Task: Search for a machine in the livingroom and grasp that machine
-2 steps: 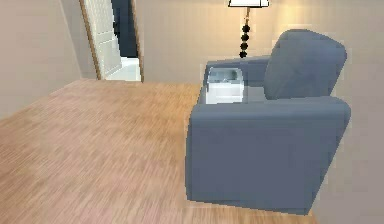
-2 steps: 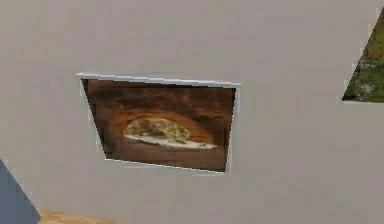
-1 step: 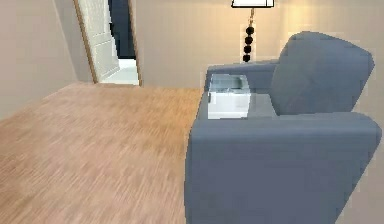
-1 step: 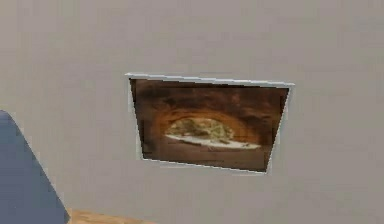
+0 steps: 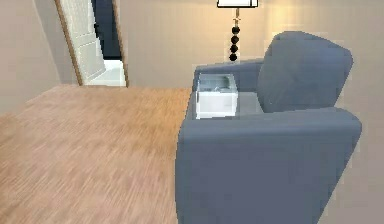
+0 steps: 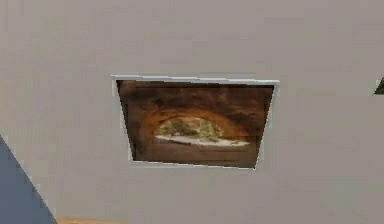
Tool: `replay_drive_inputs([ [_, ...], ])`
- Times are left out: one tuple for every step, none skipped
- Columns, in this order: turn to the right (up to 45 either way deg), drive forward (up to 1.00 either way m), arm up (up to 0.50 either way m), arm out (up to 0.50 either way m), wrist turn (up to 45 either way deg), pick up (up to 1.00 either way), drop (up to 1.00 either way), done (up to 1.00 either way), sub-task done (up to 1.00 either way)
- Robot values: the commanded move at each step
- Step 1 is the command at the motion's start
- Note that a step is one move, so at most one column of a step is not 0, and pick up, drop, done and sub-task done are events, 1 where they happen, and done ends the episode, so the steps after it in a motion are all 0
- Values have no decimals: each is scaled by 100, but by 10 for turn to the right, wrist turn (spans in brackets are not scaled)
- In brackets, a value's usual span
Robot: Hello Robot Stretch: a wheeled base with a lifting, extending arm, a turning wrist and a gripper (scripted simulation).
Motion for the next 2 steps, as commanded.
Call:
replay_drive_inputs([
  [0, 40, 0, 0, 0, 0, 0, 0, 0],
  [-450, 0, 0, 0, 0, 0, 0, 0, 0],
])
